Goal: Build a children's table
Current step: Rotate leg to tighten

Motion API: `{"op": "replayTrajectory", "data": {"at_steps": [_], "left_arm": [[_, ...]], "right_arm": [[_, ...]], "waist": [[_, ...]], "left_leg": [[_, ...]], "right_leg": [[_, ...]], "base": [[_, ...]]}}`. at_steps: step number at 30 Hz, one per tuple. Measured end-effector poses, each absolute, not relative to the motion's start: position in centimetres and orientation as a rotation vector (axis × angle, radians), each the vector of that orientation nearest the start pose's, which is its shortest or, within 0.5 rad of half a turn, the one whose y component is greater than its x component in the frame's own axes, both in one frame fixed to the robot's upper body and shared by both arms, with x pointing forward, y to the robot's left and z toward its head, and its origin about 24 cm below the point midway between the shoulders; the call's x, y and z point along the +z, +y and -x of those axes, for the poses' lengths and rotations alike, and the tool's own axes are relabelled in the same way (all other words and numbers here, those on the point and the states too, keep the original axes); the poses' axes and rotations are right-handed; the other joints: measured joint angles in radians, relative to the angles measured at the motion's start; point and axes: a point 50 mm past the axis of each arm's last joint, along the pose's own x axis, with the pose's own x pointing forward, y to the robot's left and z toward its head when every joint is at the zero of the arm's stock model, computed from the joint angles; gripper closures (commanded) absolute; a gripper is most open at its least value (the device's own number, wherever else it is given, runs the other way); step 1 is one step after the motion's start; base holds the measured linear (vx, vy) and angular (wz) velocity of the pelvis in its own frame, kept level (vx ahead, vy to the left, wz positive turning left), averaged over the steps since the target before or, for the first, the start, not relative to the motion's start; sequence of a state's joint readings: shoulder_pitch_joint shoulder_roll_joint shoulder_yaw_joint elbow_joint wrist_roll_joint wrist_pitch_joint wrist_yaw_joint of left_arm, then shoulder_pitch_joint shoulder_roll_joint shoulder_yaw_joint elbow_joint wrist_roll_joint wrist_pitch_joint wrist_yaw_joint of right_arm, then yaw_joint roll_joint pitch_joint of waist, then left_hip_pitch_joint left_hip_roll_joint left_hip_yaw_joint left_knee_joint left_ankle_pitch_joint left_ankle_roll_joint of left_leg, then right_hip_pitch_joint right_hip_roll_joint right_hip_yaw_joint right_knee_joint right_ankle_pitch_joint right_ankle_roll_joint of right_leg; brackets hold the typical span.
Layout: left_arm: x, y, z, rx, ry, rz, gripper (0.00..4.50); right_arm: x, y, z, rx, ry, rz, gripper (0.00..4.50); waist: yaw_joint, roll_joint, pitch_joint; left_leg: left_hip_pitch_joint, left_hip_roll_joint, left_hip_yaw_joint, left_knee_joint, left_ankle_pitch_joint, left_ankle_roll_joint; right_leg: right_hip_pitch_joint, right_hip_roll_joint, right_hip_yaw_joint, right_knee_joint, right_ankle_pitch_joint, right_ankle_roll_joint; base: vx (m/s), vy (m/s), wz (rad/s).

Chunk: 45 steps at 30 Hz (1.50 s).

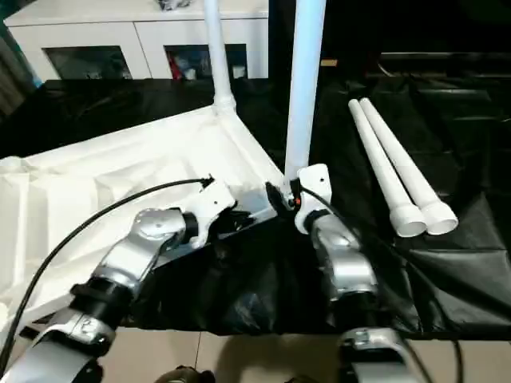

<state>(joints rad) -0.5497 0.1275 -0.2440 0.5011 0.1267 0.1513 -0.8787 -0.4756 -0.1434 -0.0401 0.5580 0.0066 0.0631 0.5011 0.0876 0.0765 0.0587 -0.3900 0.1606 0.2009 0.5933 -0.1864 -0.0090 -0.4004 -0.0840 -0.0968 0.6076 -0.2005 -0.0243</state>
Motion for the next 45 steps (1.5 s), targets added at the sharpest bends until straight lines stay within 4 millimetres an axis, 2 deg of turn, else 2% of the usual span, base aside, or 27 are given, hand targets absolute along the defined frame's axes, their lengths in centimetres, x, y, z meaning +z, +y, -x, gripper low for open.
{"op": "replayTrajectory", "data": {"at_steps": [11, 13, 16, 23, 29, 34, 40, 45], "left_arm": [[5.1, 9.7, -30.8, -1.274, 0.325, -0.354, 4.5], [5.2, 10.0, -30.6, -1.311, 0.332, -0.35, 4.5], [5.2, 10.5, -30.3, -1.364, 0.35, -0.34, 4.5], [5.2, 11.1, -30.0, -1.431, 0.373, -0.365, 4.5], [5.2, 11.2, -30.0, -1.435, 0.375, -0.366, 4.5], [4.9, 10.7, -30.4, -1.356, 0.36, -0.357, 4.5], [4.6, 7.6, -32.0, -1.147, 0.336, -0.327, 4.5], [4.5, 5.5, -32.4, -1.047, 0.33, -0.315, 4.5]], "right_arm": [[4.9, -15.7, -31.8, 0.972, 0.25, 0.188, 0.65], [5.1, -16.0, -31.5, 1.043, 0.263, 0.179, 0.91], [5.4, -16.4, -31.0, 1.144, 0.291, 0.197, 1.08], [5.4, -16.6, -30.3, 1.277, 0.338, 0.198, 1.65], [5.4, -16.5, -30.3, 1.284, 0.343, 0.192, 1.76], [4.9, -16.5, -30.5, 1.146, 0.318, 0.152, 1.77], [3.9, -16.2, -32.6, 0.681, 0.26, 0.052, 1.78], [3.7, -15.1, -33.7, 0.405, 0.238, 0.016, 1.78]], "waist": [[0.001, -0.003, 0.002], [0.002, -0.004, 0.003], [0.004, -0.005, 0.003], [0.014, -0.006, 0.004], [0.014, -0.006, 0.004], [0.015, -0.006, 0.003], [0.001, -0.007, 0.004], [-0.005, -0.004, 0.003]], "left_leg": [[0.0, 0.001, 0.0, 0.003, 0.0, 0.0], [-0.001, 0.001, 0.0, 0.003, 0.0, 0.0], [-0.001, 0.001, 0.0, 0.004, 0.0, 0.0], [-0.001, 0.001, 0.0, 0.007, 0.0, 0.0], [-0.001, 0.001, 0.0, 0.007, 0.0, 0.0], [0.002, 0.001, 0.0, 0.008, 0.001, 0.001], [0.01, 0.0, 0.0, 0.008, 0.0, -0.002], [0.017, -0.003, 0.0, 0.004, 0.0, -0.002]], "right_leg": [[0.0, 0.0, 0.0, 0.003, 0.0, 0.0], [0.0, 0.0, 0.0, 0.003, 0.0, 0.0], [0.0, 0.0, 0.0, 0.003, 0.0, 0.0], [0.001, 0.0, -0.001, 0.004, 0.0, -0.001], [0.001, 0.0, -0.001, 0.004, 0.0, -0.001], [0.003, 0.0, -0.001, 0.005, 0.001, -0.002], [0.013, -0.001, 0.0, 0.001, 0.002, 0.001], [0.018, -0.004, 0.0, -0.003, 0.001, 0.002]], "base": [[0.0, 0.0, 0.0], [0.0, 0.0, 0.0], [0.0, 0.0, 0.0], [0.0, 0.0, 0.0], [0.0, 0.0, 0.0], [0.0, 0.0, 0.0], [0.0, 0.0, 0.0], [0.0, 0.0, 0.0]]}}
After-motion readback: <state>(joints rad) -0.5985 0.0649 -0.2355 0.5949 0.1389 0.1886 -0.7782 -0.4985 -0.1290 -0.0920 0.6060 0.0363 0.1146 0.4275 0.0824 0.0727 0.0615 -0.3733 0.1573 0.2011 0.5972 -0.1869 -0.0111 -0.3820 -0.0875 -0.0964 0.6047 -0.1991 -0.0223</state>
